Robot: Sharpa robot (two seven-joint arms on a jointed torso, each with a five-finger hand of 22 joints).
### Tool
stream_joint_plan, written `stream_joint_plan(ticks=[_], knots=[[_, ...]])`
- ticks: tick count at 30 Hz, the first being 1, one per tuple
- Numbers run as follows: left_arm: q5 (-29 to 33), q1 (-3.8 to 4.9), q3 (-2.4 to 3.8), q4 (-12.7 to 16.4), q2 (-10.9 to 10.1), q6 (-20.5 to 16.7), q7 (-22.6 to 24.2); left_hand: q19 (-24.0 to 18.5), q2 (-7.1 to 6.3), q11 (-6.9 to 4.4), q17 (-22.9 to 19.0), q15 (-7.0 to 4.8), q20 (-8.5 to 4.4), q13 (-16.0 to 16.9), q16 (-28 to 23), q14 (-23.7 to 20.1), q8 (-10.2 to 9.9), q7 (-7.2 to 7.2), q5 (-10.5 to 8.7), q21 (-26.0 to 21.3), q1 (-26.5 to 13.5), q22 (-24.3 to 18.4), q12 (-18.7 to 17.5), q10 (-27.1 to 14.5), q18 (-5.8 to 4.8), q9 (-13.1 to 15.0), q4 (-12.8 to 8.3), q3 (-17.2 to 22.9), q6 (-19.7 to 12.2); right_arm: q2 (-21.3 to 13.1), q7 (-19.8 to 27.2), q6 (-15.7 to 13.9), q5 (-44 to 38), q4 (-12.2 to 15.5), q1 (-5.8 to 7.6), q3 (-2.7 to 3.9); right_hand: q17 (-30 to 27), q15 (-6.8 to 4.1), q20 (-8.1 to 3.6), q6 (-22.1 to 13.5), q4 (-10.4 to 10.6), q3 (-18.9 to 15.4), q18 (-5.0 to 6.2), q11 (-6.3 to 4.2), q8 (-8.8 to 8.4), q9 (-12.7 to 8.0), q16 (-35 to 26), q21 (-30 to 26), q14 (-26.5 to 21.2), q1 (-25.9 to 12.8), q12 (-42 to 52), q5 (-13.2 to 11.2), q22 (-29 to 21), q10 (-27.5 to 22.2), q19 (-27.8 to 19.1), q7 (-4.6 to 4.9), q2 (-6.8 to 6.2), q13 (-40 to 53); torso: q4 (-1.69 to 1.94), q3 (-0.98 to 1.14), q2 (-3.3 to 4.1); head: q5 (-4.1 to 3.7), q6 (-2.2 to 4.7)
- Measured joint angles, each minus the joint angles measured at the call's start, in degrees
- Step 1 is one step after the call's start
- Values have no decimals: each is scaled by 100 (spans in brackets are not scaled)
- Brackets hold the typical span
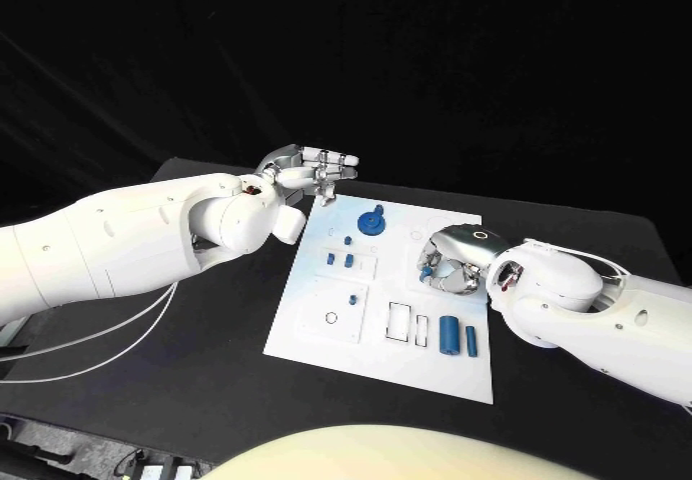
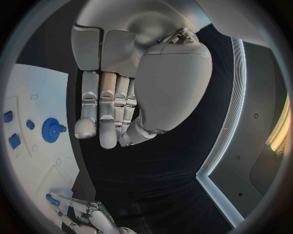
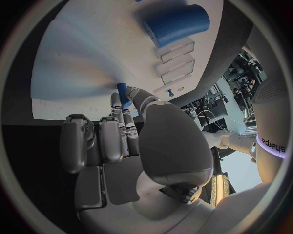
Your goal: Assemble the parts on the task board
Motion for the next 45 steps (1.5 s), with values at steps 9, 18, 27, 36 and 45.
stream_joint_plan(ticks=[9,18,27,36,45], knots=[[0,0,0,0,-3,-1,-12,0,21,0,-5,0,0,-1,0,0,0,0,0,-21,-21,-12,0,0,0,0,0,0,0,10,-14,43,-14,-9,0,0,-8,-23,-1,100,-22,56,0,-32,43,31,0,23,19,15,39,-30,-1,133,1,-37,15,30,1,0,-1,2,-24],[0,0,0,-4,-2,-1,-19,0,23,0,-5,0,0,-1,0,0,0,0,0,-21,-23,-12,0,0,0,1,0,0,0,-61,-57,-143,-11,87,-16,-15,-22,-81,-42,250,-62,139,0,-89,111,77,23,83,1,91,89,-170,-1,281,-2,-69,89,92,7,2,-1,-3,-26],[0,0,0,-24,25,-1,-29,-12,23,0,-4,0,1,-1,0,0,0,0,0,-43,-23,-29,0,0,0,-6,0,0,0,-272,-109,-388,81,543,176,63,-22,-81,-56,252,-48,157,0,-91,112,84,22,110,1,114,88,-192,-2,300,12,-71,111,95,5,2,-12,-13,-2],[0,0,-12,-52,70,2,-42,-41,23,22,-11,0,0,-2,0,0,0,0,0,-54,-23,-38,0,-21,-1,-6,0,0,0,-185,-155,-507,182,1208,285,115,-22,-81,-62,251,-62,171,0,-89,108,108,22,110,1,114,88,-203,-2,300,18,-72,111,95,9,2,-12,-3,28],[0,-1,-17,-86,143,8,-50,-41,46,22,-10,1,0,-2,0,0,0,0,0,-55,0,-38,0,-21,-1,-10,-16,-16,0,564,-119,-615,228,1180,-3,92,-22,-81,-62,240,-62,170,0,-82,94,108,22,110,1,113,81,-214,-3,305,18,-78,110,100,5,-4,-13,110,27]])
